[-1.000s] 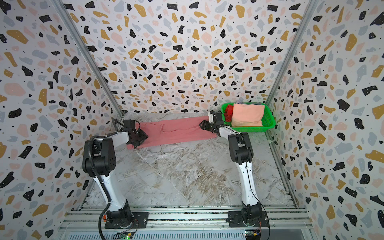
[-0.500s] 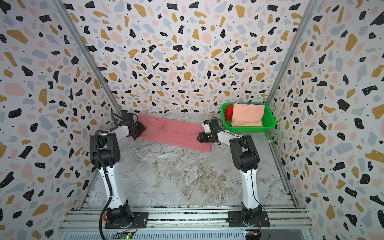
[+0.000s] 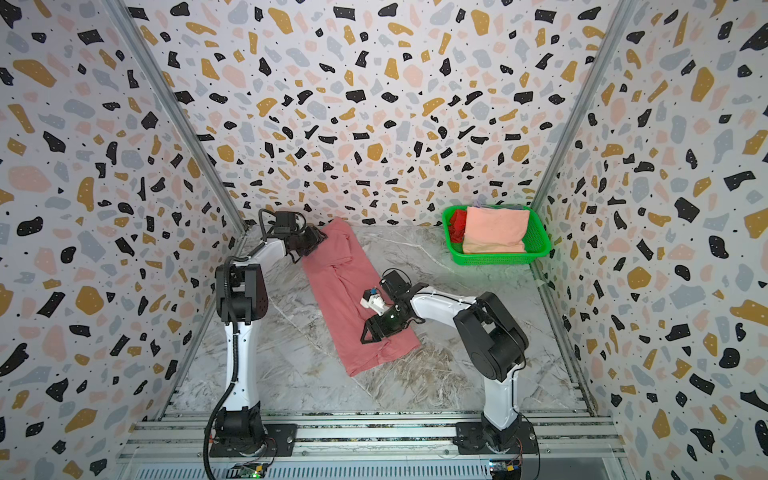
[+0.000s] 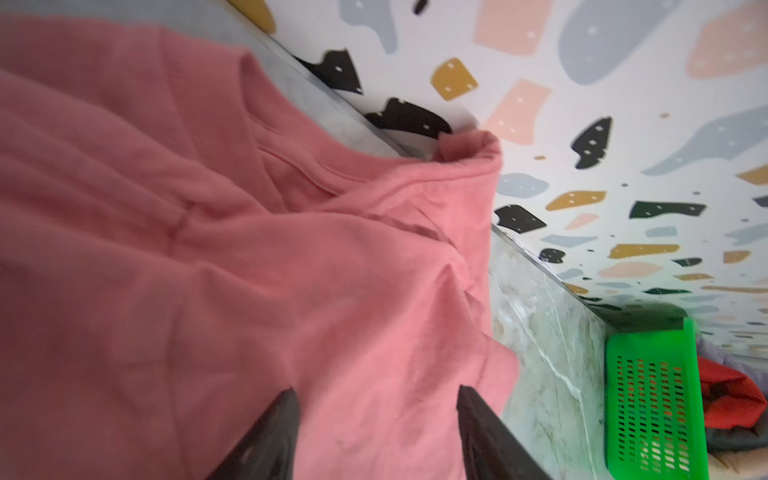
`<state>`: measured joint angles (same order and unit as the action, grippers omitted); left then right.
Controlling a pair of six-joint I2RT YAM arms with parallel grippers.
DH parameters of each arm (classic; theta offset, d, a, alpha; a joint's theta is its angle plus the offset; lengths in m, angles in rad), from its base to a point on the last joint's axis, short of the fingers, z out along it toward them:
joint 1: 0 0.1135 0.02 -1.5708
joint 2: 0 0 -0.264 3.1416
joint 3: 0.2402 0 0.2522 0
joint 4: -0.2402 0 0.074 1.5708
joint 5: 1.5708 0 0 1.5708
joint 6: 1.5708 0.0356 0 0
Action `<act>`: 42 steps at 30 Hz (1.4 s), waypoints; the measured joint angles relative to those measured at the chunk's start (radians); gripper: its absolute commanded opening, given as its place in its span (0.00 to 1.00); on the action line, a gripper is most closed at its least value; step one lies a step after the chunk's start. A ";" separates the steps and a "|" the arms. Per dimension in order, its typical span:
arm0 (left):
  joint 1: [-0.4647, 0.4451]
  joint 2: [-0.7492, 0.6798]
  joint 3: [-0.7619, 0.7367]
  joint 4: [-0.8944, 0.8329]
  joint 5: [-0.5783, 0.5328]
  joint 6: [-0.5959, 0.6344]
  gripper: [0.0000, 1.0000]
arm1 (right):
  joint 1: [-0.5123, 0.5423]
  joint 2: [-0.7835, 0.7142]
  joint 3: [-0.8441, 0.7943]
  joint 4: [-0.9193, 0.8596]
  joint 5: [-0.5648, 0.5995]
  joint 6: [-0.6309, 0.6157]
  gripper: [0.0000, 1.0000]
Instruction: Fold and stack the t-shirts
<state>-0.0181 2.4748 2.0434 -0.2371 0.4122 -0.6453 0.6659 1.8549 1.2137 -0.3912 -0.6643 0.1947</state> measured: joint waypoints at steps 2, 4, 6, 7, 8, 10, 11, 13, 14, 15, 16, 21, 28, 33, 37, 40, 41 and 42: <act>0.000 -0.056 -0.051 -0.016 -0.004 0.015 0.67 | -0.037 -0.026 0.009 0.029 0.010 0.012 0.69; 0.003 -0.108 -0.084 -0.046 -0.017 0.040 0.67 | -0.064 -0.028 0.029 0.061 0.032 0.024 0.70; 0.003 -0.146 -0.107 -0.060 -0.038 0.066 0.69 | -0.075 -0.010 0.053 0.096 0.058 0.032 0.70; 0.003 -0.156 -0.114 -0.064 -0.048 0.073 0.70 | -0.075 0.003 0.063 0.111 0.069 0.034 0.70; 0.003 -0.165 -0.123 -0.068 -0.057 0.082 0.70 | -0.073 0.021 0.073 0.126 0.080 0.040 0.71; -0.003 -0.168 -0.138 -0.072 -0.073 0.090 0.71 | -0.070 0.062 0.085 0.158 0.100 0.052 0.71; -0.007 -0.164 -0.145 -0.077 -0.081 0.093 0.72 | -0.069 0.080 0.085 0.171 0.109 0.062 0.71; -0.018 -0.149 -0.150 -0.087 -0.092 0.100 0.73 | -0.065 0.116 0.081 0.197 0.127 0.082 0.71; -0.024 -0.137 -0.150 -0.088 -0.098 0.103 0.73 | -0.062 0.129 0.074 0.212 0.137 0.094 0.70; -0.029 -0.126 -0.148 -0.089 -0.101 0.104 0.73 | -0.060 0.137 0.065 0.222 0.142 0.103 0.70; -0.035 -0.110 -0.144 -0.092 -0.106 0.106 0.73 | -0.057 0.143 0.051 0.235 0.148 0.114 0.70; -0.068 -0.042 -0.075 -0.092 -0.105 0.111 0.73 | -0.012 0.114 -0.021 0.328 0.185 0.157 0.69; -0.161 0.000 -0.035 -0.048 -0.054 0.108 0.73 | 0.071 -0.006 -0.221 0.451 0.217 0.256 0.68; -0.235 0.026 -0.015 0.000 -0.028 0.090 0.74 | 0.069 -0.077 -0.307 0.463 0.239 0.305 0.68; -0.262 0.045 0.011 0.014 -0.023 0.075 0.73 | 0.068 -0.093 -0.318 0.451 0.259 0.309 0.68; -0.261 0.047 0.014 0.010 -0.028 0.068 0.74 | 0.060 -0.106 -0.328 0.439 0.275 0.308 0.67; -0.261 0.047 0.014 0.008 -0.031 0.068 0.74 | 0.050 -0.112 -0.332 0.435 0.277 0.306 0.67; -0.260 0.047 0.014 0.007 -0.034 0.068 0.74 | 0.041 -0.116 -0.336 0.430 0.278 0.303 0.67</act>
<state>-0.2779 2.5214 2.0579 -0.2302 0.3786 -0.5770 0.7067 1.7386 0.8776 0.0387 -0.3859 0.4976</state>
